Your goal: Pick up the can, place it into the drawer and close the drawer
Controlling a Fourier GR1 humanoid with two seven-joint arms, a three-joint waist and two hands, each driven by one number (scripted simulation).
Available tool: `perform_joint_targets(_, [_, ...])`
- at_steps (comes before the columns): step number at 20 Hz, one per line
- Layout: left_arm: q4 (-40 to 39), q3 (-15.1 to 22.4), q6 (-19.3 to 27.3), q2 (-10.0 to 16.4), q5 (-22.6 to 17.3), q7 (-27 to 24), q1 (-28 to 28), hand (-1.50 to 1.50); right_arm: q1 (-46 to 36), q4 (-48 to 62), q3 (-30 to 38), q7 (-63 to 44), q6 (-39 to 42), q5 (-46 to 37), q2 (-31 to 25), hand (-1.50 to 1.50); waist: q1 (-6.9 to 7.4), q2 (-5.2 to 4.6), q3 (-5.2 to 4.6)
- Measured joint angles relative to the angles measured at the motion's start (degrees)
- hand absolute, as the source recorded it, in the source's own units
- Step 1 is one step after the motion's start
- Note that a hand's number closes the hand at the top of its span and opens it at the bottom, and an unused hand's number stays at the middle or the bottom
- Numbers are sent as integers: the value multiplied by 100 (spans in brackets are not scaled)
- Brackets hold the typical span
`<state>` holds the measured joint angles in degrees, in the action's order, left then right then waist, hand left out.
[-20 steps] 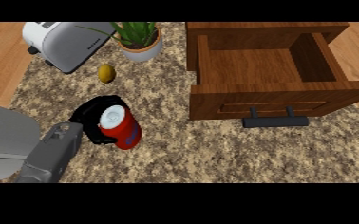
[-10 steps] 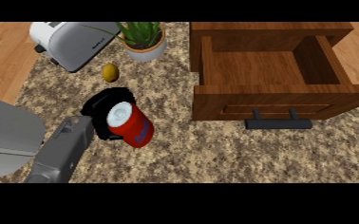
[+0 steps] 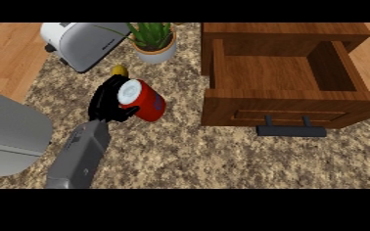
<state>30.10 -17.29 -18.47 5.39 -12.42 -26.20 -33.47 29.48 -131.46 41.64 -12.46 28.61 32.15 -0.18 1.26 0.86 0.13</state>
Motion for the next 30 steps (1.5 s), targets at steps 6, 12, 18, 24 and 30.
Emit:
perform_joint_targets(6, [1570,398,1087,-385,-163,702,142,150,-5,-44,92,-128,-46,171,-74,-150,10,11,0])
perform_joint_targets(12, [3236,1070,2155,-502,-326,1879,200,150,-50,-71,67,-180,-86,204,-62,-150,-56,-20,-5])
perform_joint_targets(18, [4471,1644,3090,-523,-193,2955,23,150,-78,-73,-69,-133,-91,142,-27,-150,-120,-48,-8])
perform_joint_targets(24, [4672,1906,3691,-533,-44,3476,-522,150,-143,-82,-142,-199,-128,112,-22,-150,-171,-71,-11])
perform_joint_targets(30, [4179,2148,4248,-537,-117,3630,-1372,150,-306,-7,-11,-295,-113,168,-101,-150,-211,-84,-13])
